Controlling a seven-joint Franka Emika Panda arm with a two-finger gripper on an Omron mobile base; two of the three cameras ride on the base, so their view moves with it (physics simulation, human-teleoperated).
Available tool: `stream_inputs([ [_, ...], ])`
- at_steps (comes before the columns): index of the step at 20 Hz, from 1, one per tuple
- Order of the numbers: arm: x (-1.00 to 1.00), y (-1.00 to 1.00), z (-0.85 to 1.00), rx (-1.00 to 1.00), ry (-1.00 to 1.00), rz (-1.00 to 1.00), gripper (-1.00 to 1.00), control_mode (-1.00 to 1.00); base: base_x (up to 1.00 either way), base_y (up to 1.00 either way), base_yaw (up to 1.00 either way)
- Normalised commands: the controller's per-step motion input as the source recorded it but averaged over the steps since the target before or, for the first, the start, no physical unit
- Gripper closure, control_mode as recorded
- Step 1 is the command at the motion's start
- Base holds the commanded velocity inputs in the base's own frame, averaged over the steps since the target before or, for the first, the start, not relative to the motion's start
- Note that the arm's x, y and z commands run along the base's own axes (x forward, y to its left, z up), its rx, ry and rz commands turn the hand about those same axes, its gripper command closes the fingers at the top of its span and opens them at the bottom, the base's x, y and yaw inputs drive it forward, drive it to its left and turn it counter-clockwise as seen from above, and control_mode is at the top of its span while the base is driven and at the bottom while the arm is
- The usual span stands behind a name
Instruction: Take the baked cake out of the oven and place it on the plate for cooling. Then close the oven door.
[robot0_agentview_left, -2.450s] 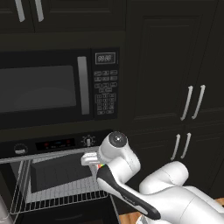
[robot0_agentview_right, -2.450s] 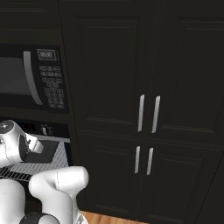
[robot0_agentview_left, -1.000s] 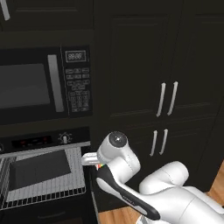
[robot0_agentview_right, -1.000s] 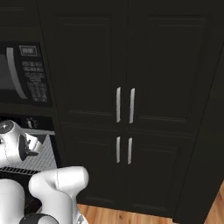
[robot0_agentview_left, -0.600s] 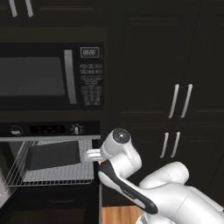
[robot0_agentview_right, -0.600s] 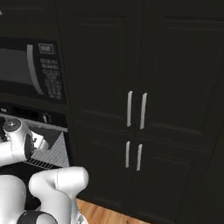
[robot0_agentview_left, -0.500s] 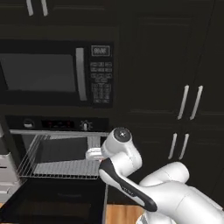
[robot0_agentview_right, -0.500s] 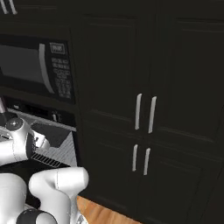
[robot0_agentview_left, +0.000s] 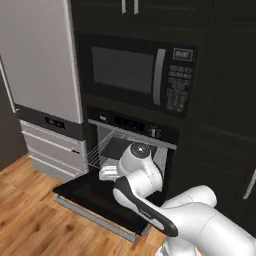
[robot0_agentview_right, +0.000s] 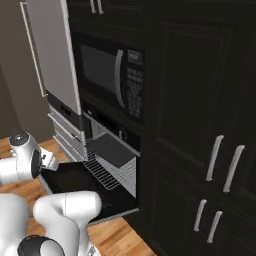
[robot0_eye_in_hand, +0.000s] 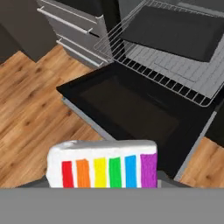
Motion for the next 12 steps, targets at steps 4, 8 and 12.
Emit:
stream_inputs([
  [4, 0.00, 0.00, 0.00, 0.00, 0.00, 0.00, 1.00, 1.00, -0.18, -0.18, 0.74],
  [8, 0.00, 0.00, 0.00, 0.00, 0.00, 0.00, 1.00, 1.00, -0.17, -0.10, 0.77],
  [12, 0.00, 0.00, 0.00, 0.00, 0.00, 0.00, 1.00, 1.00, -0.12, -0.08, 0.79],
])
